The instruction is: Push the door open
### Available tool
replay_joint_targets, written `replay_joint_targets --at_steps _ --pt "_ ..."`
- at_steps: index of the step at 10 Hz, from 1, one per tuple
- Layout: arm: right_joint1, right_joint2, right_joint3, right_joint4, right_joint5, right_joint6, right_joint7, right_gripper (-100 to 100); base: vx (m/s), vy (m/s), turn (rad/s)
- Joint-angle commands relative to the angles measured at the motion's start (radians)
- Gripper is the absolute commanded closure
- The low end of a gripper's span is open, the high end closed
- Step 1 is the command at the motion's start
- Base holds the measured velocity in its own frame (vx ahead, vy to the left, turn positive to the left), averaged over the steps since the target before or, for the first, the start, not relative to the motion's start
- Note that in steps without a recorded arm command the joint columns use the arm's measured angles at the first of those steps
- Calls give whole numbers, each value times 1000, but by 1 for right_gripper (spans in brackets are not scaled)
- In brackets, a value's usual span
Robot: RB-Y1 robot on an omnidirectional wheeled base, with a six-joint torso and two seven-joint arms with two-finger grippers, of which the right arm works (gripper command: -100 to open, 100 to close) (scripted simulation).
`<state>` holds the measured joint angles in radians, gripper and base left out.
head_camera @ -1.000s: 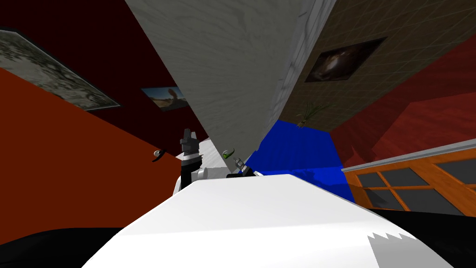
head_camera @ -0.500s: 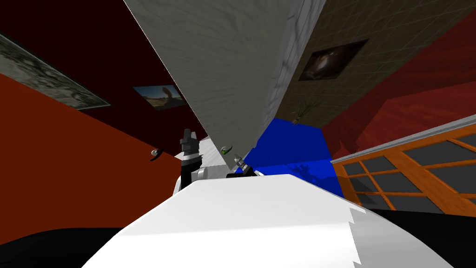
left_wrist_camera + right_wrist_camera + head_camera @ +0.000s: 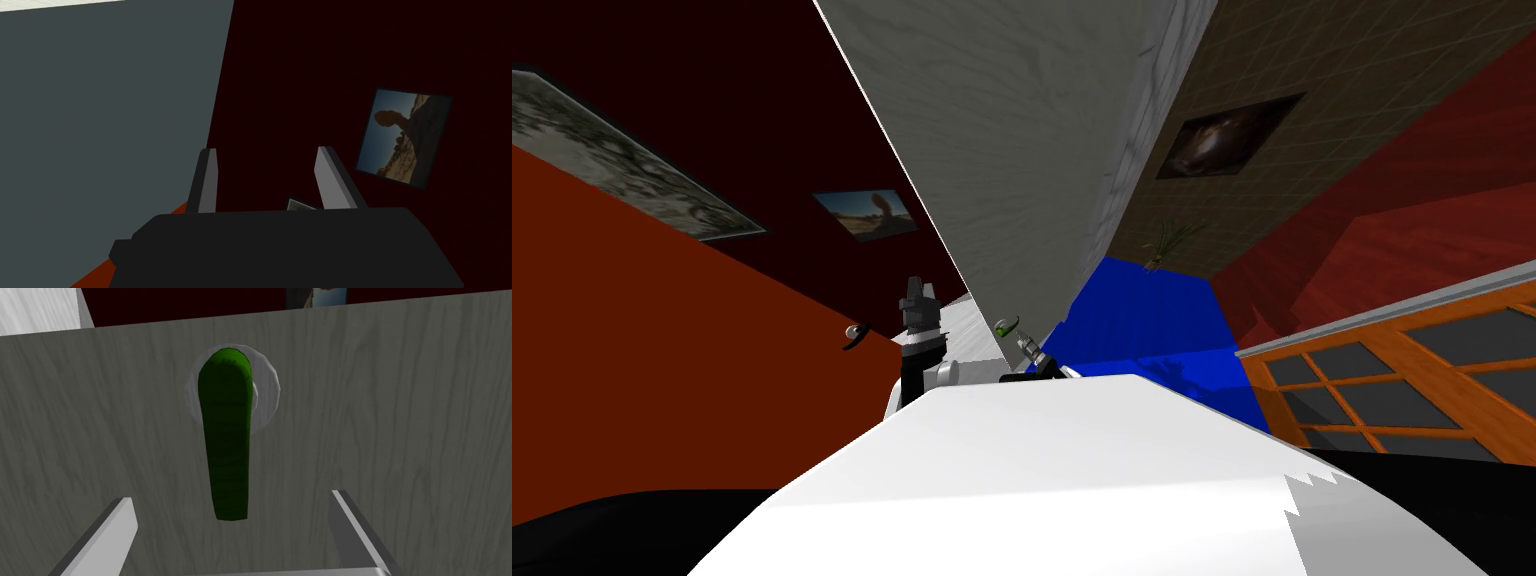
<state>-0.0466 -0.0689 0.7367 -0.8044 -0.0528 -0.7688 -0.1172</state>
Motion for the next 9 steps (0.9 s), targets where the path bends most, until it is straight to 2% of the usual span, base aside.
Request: replay_joint_targets --at_steps 1,3,4,5,9 --pt "-3 5 -4 6 0 -1 2 -100 159 114 26" --pt "-7 17 -11 13 -1 -1 4 -100 151 115 26" --pt "-7 14 -9 12 -1 -1 3 -100 56 57 -5" --pt "-7 14 -9 12 -1 -1 3 100 -5 -8 1" --pt "-7 14 -9 12 -1 -1 3 100 -16 -15 1"
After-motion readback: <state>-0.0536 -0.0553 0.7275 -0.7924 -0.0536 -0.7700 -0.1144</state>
